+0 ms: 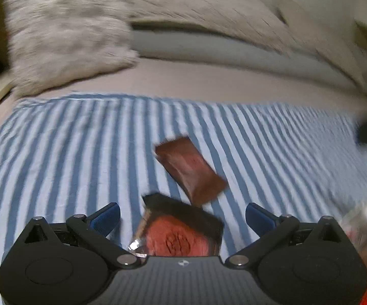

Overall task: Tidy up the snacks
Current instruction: 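Grasp the black-wrapped red pastry with the left tool while the right grasps the brown snack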

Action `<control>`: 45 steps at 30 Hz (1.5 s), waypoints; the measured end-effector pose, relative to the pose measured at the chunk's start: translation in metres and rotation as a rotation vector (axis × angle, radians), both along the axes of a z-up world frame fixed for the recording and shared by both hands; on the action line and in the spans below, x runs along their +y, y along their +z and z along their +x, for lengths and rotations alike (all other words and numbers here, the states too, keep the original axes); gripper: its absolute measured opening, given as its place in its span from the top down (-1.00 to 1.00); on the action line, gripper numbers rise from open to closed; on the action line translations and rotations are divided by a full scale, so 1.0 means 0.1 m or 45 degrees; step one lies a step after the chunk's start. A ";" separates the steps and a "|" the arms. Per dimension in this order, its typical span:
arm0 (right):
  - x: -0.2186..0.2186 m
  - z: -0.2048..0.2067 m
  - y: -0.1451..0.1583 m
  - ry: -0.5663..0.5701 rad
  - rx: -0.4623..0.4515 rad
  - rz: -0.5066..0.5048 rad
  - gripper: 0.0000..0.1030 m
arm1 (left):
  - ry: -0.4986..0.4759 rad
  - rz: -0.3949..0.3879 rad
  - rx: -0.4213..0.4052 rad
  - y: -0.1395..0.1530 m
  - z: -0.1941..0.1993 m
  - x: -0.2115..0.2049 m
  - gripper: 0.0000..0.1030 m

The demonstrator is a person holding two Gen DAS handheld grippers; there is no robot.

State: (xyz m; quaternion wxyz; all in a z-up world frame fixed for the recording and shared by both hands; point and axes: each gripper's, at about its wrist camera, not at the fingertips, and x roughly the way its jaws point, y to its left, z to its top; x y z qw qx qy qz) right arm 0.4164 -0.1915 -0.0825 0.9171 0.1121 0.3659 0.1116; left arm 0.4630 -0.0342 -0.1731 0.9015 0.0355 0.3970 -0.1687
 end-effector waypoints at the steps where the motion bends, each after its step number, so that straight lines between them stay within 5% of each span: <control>1: 0.02 0.04 -0.02 0.007 -0.004 -0.008 -0.99 | -0.042 0.022 0.013 -0.04 -0.02 -0.01 -1.00; 12: 0.45 0.72 -0.23 0.159 0.046 -0.133 -0.99 | -0.321 0.118 0.003 -0.13 -0.44 -0.06 -1.00; 17: 0.70 1.08 -0.41 0.220 0.148 -0.183 -0.94 | -0.219 0.065 0.000 -0.06 -0.45 0.04 -1.00; 26: 1.04 1.27 -0.83 0.316 0.268 -0.241 -0.45 | 0.012 -0.094 0.074 0.08 -0.37 0.19 -1.00; 29: 1.12 1.24 -0.89 0.332 0.278 -0.286 0.01 | 0.047 -0.114 0.107 0.12 -0.33 0.16 -0.98; 37: 1.01 1.04 -0.78 0.287 0.216 -0.384 0.09 | 0.071 0.033 0.148 0.06 -0.16 -0.08 -0.59; 42: 0.79 0.86 -0.65 0.245 0.201 -0.396 0.09 | 0.109 0.019 0.134 0.05 -0.13 -0.05 -0.25; 45: 0.63 0.75 -0.57 0.222 0.197 -0.358 0.09 | 0.136 -0.025 0.140 0.06 -0.12 0.00 -0.24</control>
